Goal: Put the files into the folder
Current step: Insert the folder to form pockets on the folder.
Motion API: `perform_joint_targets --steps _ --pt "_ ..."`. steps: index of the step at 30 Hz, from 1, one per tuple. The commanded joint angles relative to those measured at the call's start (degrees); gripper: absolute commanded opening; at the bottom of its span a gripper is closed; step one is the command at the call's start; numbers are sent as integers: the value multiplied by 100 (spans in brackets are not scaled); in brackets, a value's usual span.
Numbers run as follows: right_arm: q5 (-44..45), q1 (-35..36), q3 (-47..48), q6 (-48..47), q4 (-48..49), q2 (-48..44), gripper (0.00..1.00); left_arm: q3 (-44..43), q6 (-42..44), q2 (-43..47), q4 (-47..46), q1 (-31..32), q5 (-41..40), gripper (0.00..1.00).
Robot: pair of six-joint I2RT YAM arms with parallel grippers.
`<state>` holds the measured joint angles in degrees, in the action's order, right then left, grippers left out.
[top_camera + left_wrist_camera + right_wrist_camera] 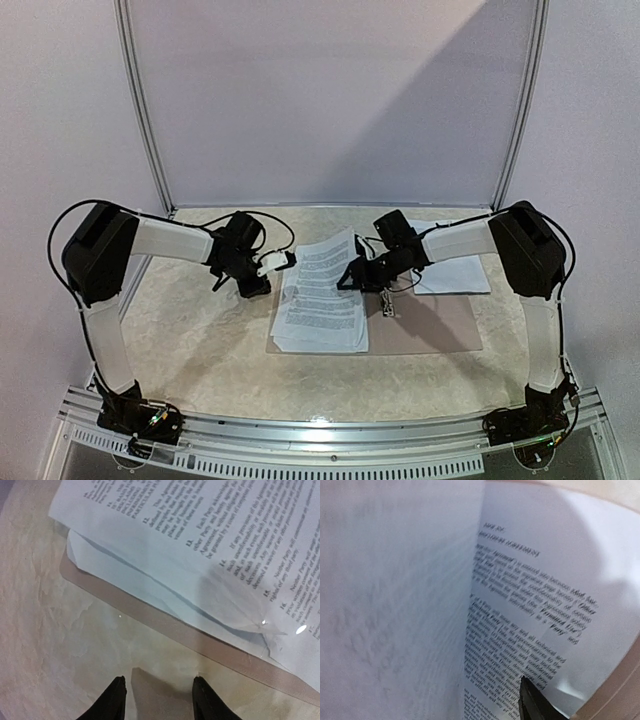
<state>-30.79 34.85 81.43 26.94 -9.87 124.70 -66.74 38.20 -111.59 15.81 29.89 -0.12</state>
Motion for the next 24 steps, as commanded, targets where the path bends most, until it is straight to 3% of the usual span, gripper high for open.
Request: perform_joint_targets --steps 1,9,14,19,24 --pt "766 -28 -132 183 280 -225 50 -308 -1139 -283 497 -432 659 47" --pt "1664 -23 -537 324 859 -674 50 -551 -2608 -202 170 -686 1574 47" --pt "1310 -52 -423 345 932 -439 35 -770 -2818 -503 106 -697 1626 46" --pt "974 -126 -360 531 1011 -146 29 -916 -2926 -835 110 -695 1596 43" --pt "592 -183 -325 542 1250 -43 10 -990 -3002 -971 29 -687 1672 37"
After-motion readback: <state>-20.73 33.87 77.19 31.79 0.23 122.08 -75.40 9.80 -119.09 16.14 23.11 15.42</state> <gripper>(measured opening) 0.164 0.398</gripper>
